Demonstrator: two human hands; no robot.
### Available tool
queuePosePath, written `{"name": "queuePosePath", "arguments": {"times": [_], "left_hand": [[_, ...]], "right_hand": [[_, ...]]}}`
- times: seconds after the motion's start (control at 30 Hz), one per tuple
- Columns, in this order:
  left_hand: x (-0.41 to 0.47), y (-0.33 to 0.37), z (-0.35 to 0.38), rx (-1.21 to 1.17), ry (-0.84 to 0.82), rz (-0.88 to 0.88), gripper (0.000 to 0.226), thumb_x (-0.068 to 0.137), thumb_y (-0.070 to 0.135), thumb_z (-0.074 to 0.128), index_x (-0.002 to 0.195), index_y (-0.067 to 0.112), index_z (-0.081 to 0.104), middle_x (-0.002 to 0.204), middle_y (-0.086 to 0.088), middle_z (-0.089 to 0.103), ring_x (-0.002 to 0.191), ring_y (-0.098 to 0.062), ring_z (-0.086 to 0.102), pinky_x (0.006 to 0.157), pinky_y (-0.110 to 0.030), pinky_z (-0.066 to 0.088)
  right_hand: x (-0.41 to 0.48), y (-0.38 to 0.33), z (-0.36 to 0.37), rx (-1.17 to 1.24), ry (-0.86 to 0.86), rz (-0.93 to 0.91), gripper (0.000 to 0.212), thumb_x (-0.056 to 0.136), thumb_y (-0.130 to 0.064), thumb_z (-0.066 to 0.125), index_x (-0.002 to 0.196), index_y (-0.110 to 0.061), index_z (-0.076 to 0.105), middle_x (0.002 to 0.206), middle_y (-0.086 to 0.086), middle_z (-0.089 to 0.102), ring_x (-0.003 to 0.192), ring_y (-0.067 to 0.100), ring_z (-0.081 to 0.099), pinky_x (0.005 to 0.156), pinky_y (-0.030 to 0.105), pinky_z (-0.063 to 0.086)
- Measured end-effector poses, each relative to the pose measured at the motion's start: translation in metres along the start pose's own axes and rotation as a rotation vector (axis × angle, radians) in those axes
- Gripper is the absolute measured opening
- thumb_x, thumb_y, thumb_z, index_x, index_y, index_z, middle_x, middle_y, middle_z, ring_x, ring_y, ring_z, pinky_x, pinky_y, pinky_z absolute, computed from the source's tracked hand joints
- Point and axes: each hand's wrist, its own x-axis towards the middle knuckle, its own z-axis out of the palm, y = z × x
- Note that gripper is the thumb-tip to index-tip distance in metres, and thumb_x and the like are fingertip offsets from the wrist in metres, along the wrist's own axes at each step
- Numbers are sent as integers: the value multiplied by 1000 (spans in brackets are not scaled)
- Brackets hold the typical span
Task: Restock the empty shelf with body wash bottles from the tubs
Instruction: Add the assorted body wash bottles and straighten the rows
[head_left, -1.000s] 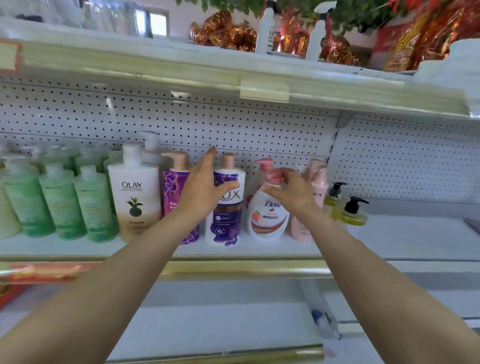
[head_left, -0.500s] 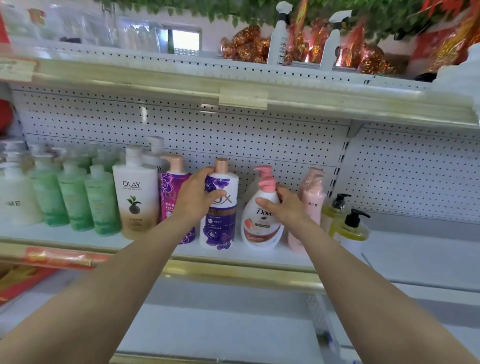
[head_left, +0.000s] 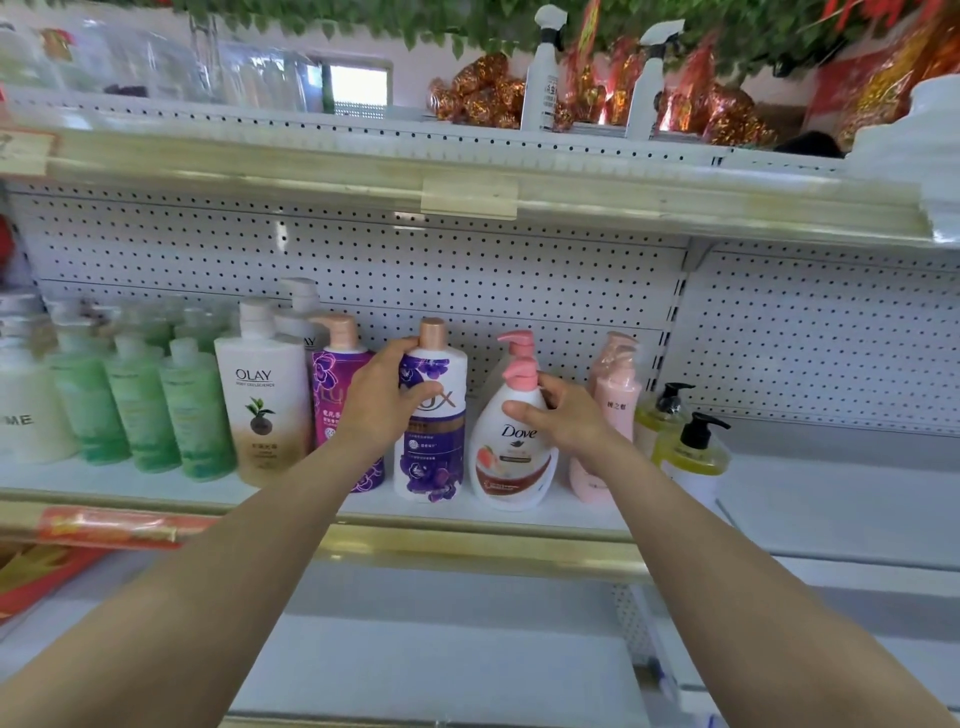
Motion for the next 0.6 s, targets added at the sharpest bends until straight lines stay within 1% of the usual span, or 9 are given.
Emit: {"name": "queuePosePath", "arguments": {"times": [0.1,0.2,0.27,0.33,0.4,0.47,0.53,0.6], "left_hand": [[-1,0,0,-13,-4,0,58,85,20,74,137,15,49,124,-6,64,96,-10,57,81,-23,46],[-1,0,0,-25,-9,-7,58,86,19,73,138,15,48,124,-5,64,96,-10,58,81,-24,46],[-1,-1,0,-26,-10,-8,59,85,19,74,138,16,48,125,-6,64,101,-15,61,82,-26,48],[-1,-2,2,-16,11,-11,65,84,24,75,141,16,44,130,-7,61,113,-23,60,90,-33,51],[-4,1,4,-11,92,-23,77,83,31,76,147,16,36,140,-8,52,126,-25,51,101,-40,47],[-10,11,7,22,215,11,79,83,36,75,147,13,35,143,-9,45,133,-24,40,107,-39,39],[-19,24,13,40,302,115,72,84,37,73,143,11,40,137,-9,45,130,-23,37,106,-35,37],[-26,40,22,14,281,202,67,86,39,70,140,13,43,134,-8,44,127,-21,37,101,-30,36]], "right_hand": [[-2,0,0,4,-12,6,39,82,-38,80,118,-33,66,111,-8,74,102,10,69,97,42,54],[-5,0,2,-53,8,-1,48,77,-52,78,120,-35,65,113,-11,73,105,12,68,98,45,54],[-5,2,3,-102,10,-3,56,75,-59,75,124,-33,62,115,-10,72,107,14,67,97,46,53],[-9,-2,2,-161,10,-17,54,81,-55,73,126,-29,61,118,-9,70,109,15,66,97,42,53],[-16,-8,1,-168,29,-60,49,85,-45,74,127,-24,61,120,-9,68,112,13,63,97,31,51],[-26,-15,-5,-134,113,-129,46,86,-38,75,127,-19,63,118,-9,66,110,7,61,95,20,47],[-36,-21,-17,-79,284,-194,40,86,-37,76,119,-17,69,108,-12,69,99,-2,64,89,13,50],[-40,-21,-31,-21,501,-220,30,85,-37,77,109,-21,70,96,-15,71,88,-5,66,81,13,52]]}}
